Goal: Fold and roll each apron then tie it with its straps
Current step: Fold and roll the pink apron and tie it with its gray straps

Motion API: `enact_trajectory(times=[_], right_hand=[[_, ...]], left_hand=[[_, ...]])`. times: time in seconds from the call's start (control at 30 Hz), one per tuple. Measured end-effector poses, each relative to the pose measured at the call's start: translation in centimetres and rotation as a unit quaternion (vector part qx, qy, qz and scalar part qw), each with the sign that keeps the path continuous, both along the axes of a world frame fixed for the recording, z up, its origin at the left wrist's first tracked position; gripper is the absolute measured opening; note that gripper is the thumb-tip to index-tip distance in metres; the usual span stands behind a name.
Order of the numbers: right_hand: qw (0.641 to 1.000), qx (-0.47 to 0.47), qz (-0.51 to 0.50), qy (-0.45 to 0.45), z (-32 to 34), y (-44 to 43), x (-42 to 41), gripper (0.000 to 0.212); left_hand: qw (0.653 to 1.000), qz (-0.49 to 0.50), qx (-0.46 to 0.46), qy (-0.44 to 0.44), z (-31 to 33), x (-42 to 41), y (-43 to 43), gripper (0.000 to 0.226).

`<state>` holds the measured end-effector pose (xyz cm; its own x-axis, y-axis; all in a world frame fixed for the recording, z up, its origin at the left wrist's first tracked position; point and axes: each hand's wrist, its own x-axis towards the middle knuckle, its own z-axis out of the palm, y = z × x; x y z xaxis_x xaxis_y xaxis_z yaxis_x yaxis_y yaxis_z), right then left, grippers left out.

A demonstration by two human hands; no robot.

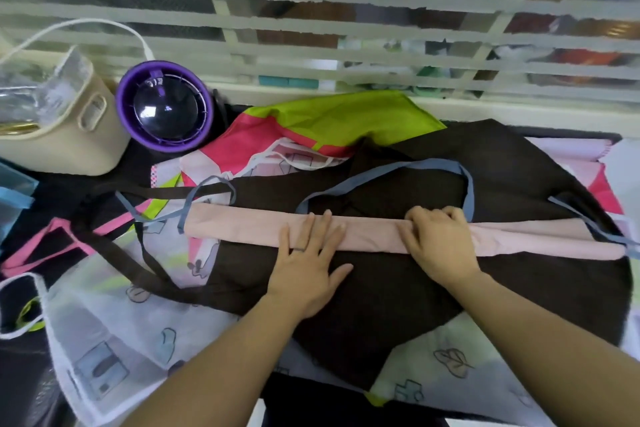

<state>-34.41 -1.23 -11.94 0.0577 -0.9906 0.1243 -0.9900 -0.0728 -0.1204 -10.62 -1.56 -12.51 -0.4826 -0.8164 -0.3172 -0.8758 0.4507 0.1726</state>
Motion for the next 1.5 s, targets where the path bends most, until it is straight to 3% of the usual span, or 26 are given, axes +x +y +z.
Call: enact_trajectory(times=[0.1,0.2,0.3,0.5,0.63,0.83,1.03,1.17,1.27,1.3,1.4,1.5], right_hand=[[0.998,-0.017,-0.019,0.052,-0.3,0.8,-4.7,0.045],[0.995,-0.024,-0.025,0.089,-0.5,0.7,-7.9,0.051],[0.995,-0.025,-0.040,0.085,-0.7,0.8,-10.4,0.053],[0.996,-0.025,0.001,0.081,-0.7,0.4,-13.2,0.051],[0.998,0.023,-0.006,0.053,-0.4,-0.2,-13.6,0.041],[0.985,0.157,-0.033,0.058,1.1,-2.4,-14.0,0.039],[0.996,0.004,0.042,0.076,-0.8,-1.3,-14.9,0.045],[0.994,-0.042,0.052,0.083,-0.9,-1.1,-14.5,0.034],[0.992,-0.097,0.081,0.008,0.4,-0.5,-12.6,0.014],[0.990,-0.096,0.102,-0.024,0.9,-0.1,-11.2,0.021],[0.980,-0.030,0.191,-0.042,1.9,1.5,-6.3,0.033],[0.977,0.108,0.182,-0.033,1.8,2.0,-3.0,0.050]], left_hand=[[1.000,0.008,0.004,-0.014,0.1,-0.2,0.0,0.071],[1.000,0.009,0.002,-0.015,-0.1,-0.3,0.0,0.084],[1.000,0.011,0.011,-0.023,0.0,-0.4,0.0,0.098],[0.998,0.024,0.018,-0.046,0.3,-0.7,0.0,0.097],[0.997,0.045,0.024,-0.064,0.9,-1.5,0.0,0.103],[0.991,0.097,0.035,-0.089,2.4,-3.5,0.1,0.060],[0.980,0.112,-0.006,-0.167,3.2,-6.4,-0.2,0.052],[0.967,0.106,-0.012,-0.230,3.4,-8.4,-0.3,0.054],[0.963,0.083,-0.019,-0.255,3.8,-8.8,-0.5,0.059],[0.963,0.077,-0.021,-0.258,3.8,-8.8,-0.5,0.059],[0.963,0.064,-0.026,-0.262,4.1,-8.8,-0.5,0.058],[0.964,0.056,-0.023,-0.257,4.5,-8.8,-0.6,0.057]])
